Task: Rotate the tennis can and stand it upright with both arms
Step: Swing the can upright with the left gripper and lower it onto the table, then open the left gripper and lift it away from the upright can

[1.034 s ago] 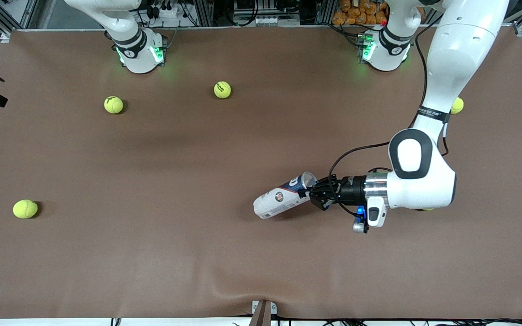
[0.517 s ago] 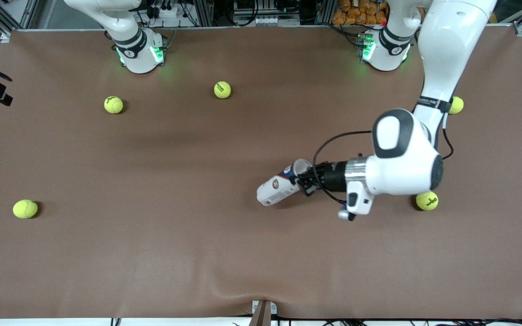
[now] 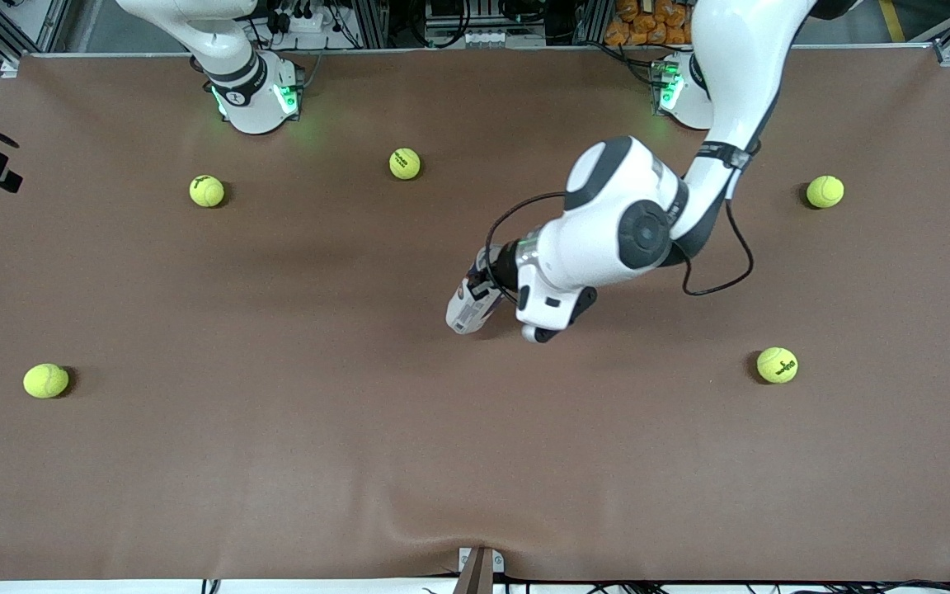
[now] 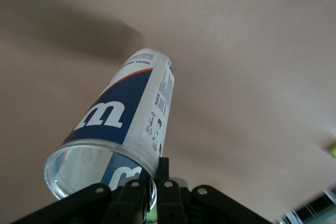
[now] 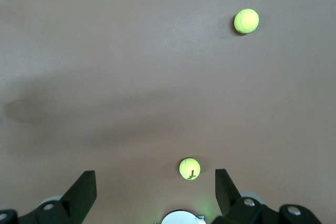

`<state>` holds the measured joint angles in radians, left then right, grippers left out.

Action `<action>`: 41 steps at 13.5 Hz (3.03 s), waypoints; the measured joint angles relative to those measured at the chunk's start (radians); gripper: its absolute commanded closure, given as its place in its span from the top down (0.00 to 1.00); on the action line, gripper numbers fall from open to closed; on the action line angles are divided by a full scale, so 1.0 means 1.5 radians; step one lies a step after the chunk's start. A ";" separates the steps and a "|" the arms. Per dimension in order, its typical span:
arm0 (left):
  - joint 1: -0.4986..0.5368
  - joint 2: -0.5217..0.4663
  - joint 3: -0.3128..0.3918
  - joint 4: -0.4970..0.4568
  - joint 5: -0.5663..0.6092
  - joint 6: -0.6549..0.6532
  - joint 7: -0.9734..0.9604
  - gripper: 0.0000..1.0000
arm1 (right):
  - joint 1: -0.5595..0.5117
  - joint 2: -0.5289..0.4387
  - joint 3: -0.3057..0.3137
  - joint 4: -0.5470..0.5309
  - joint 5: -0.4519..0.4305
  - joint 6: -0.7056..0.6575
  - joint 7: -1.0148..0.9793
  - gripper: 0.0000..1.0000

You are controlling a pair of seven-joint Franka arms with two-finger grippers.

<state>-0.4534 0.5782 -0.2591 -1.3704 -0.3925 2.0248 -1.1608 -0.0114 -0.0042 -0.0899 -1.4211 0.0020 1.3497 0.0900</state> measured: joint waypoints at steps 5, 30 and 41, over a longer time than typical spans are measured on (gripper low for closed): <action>-0.056 0.005 0.016 0.005 0.071 -0.080 -0.042 0.01 | 0.000 0.000 0.000 0.000 0.001 0.000 0.000 1.00; -0.052 -0.080 0.090 0.057 0.150 -0.242 -0.041 1.00 | 0.000 0.002 0.000 0.000 0.002 0.002 -0.034 1.00; 0.204 -0.281 0.104 0.026 0.288 -0.387 0.376 1.00 | 0.000 0.002 0.001 0.000 0.002 0.002 -0.037 1.00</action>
<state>-0.1480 0.1568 -0.1034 -1.3312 0.0390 1.4447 -0.5976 -0.0107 -0.0011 -0.0889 -1.4211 0.0049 1.3529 0.0352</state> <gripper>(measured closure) 0.000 0.000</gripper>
